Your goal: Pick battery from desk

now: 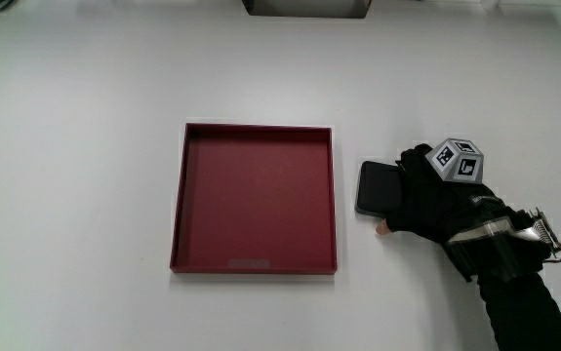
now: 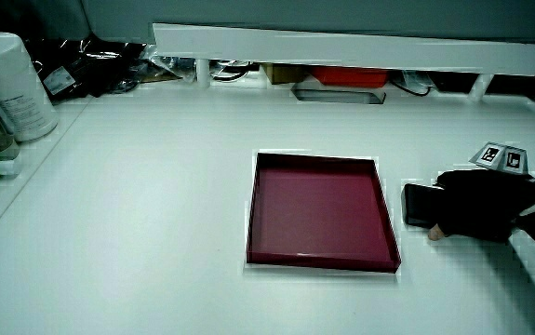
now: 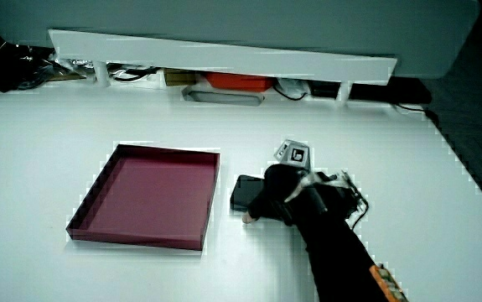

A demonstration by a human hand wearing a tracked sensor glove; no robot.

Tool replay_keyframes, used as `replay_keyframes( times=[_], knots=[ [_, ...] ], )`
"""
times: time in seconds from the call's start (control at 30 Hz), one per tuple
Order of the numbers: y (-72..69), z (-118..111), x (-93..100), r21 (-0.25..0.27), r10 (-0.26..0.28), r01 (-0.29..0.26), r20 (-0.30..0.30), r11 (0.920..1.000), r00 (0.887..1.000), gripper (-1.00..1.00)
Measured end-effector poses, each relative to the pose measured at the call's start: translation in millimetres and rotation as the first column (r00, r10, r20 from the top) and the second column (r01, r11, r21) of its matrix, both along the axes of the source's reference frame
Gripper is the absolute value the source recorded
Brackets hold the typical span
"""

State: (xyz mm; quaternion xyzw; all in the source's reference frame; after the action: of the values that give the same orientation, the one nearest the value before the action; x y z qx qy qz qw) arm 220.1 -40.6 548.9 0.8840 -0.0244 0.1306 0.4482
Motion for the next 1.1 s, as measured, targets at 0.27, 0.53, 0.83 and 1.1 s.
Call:
replay_keyframes(
  times=[0.27, 0.53, 0.83, 1.1],
  knots=[
    [1.0, 5, -0.9, -0.006, -0.015, 0.015, -0.022, 0.9999, 1.0, 0.0],
    [0.4, -4, -3.5, 0.083, -0.007, 0.007, 0.005, 0.9966, 1.0, 0.5],
    [-3.5, -11, -7.3, 0.097, -0.038, 0.037, 0.014, 0.9946, 0.999, 1.0],
    [-16.2, -52, -30.1, 0.162, -0.097, 0.086, 0.064, 0.9831, 0.993, 1.0]
  ],
)
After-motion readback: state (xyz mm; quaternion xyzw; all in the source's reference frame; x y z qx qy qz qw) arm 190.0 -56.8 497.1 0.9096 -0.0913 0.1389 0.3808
